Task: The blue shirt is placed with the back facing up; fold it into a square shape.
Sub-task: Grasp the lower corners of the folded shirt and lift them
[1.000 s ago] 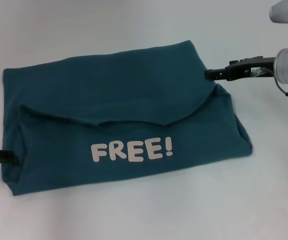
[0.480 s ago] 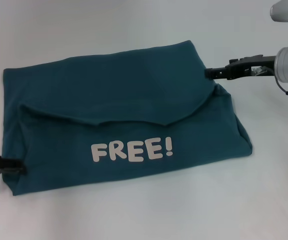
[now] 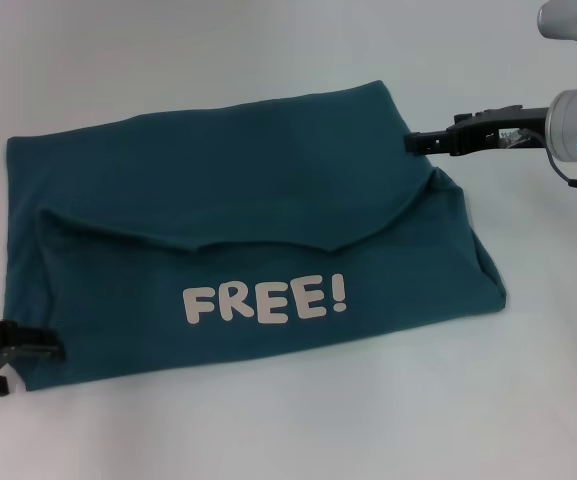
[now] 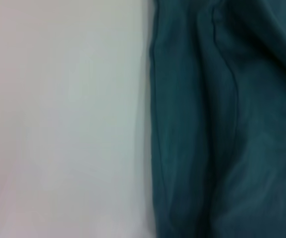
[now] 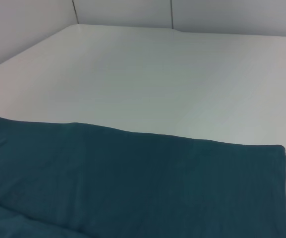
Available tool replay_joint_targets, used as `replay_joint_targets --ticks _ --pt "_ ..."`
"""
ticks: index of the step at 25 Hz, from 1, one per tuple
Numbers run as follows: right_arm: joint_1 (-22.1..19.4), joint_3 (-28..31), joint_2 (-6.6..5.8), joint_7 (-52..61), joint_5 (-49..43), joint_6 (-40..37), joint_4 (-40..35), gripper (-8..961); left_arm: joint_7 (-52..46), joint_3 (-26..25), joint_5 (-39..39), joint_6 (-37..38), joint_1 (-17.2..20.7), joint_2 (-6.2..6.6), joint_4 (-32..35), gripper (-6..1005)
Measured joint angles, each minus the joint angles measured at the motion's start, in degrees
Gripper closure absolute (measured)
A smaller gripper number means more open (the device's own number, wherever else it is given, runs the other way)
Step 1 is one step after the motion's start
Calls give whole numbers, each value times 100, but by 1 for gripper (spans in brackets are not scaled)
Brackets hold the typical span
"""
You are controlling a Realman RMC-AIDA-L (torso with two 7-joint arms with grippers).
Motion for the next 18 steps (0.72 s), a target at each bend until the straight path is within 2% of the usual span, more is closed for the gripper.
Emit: replay_joint_targets --ticks 18 --pt "-37 0 4 12 1 0 -6 24 -1 14 -26 -256 -321 -35 -408 169"
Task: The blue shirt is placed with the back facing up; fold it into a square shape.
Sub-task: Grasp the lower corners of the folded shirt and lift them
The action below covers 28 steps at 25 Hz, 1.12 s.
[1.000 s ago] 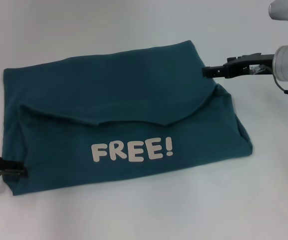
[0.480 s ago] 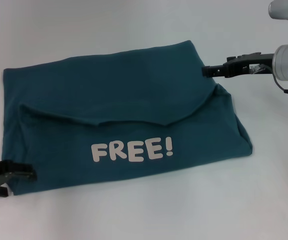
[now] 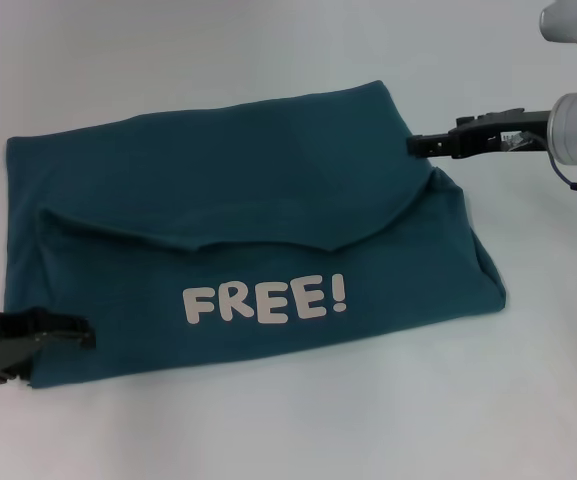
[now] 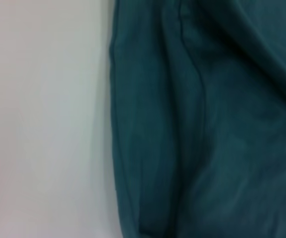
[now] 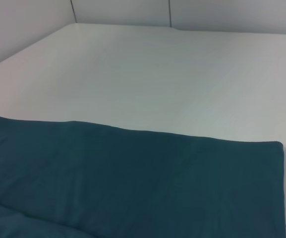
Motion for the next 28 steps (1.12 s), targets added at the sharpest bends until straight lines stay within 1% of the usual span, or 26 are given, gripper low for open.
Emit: replay_joint_targets --ticks 12,18,24,28 --pt "-43 0 1 26 0 0 0 24 106 33 -35 -109 -119 -23 -139 191" --pt "-99 3 1 143 -1 -13 -72 24 448 12 -116 -79 -70 -33 -124 202" --pt "-116 42 -4 217 -8 -51 -89 24 581 31 -128 8 -66 -33 -125 213" --pt "-135 33 0 241 -10 -86 -158 25 647 36 -128 25 -79 -34 -137 407"
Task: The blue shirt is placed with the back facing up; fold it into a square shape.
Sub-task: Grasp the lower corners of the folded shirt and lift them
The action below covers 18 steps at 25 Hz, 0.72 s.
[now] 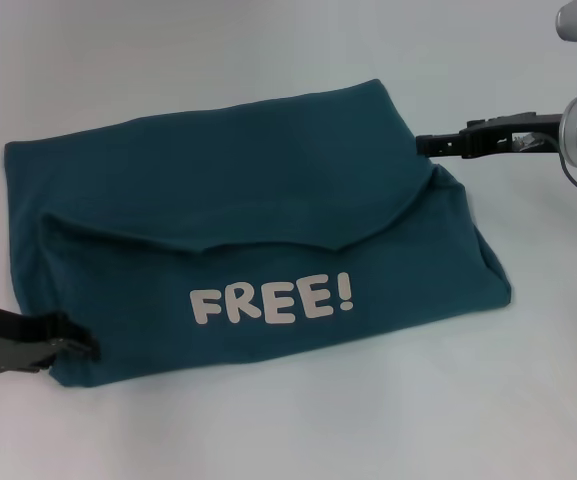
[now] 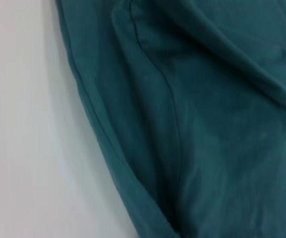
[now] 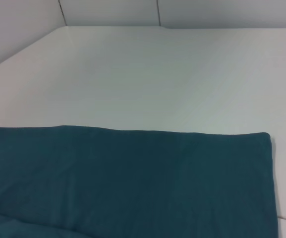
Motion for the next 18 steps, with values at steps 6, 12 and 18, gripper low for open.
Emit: replay_joint_targets --ticks 6,12,18 --pt "-48 -18 9 96 0 -40 -131 25 72 0 -4 12 0 -2 -1 631" --pt "-145 -30 9 307 -152 -224 -324 25 176 -1 -4 122 -20 -2 19 898" --pt "-275 -28 27 1175 -1407 -1145 -1103 25 311 -2 -4 210 -23 17 40 922"
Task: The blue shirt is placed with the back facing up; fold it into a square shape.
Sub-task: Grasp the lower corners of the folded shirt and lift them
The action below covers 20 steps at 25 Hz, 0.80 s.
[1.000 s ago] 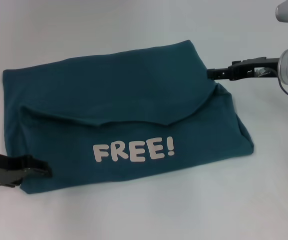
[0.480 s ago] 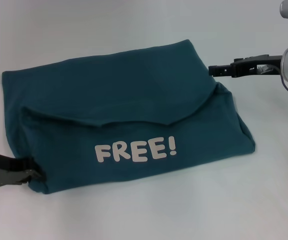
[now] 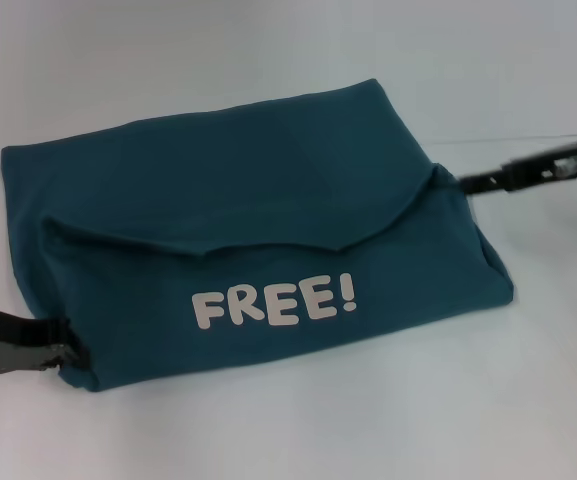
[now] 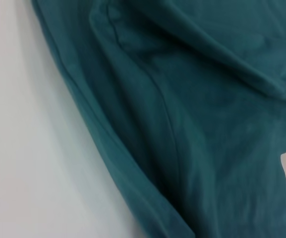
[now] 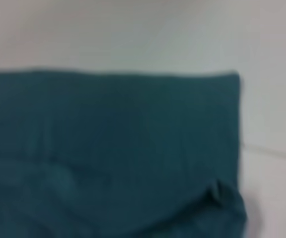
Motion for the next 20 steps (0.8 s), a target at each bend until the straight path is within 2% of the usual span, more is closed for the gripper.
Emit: replay_joint_targets --ticks 4,10,13,15,20 --pt "-66 43 12 618 -880 -777 -456 25 99 -7 0 92 21 10 40 930" --pt "-136 56 54 877 -1330 -1403 -543 25 194 -8 0 111 10 17 44 931" --pt "-236 57 171 879 -1349 -1388 -519 26 248 -3 -1 110 5 -7 45 931" --pt "-262 57 207 874 -1343 -1330 -450 26 268 -2 -2 110 1 -14 45 931" --pt "-224 54 224 877 -1328 -1094 -119 26 277 2 -5 98 -9 -17 45 930"
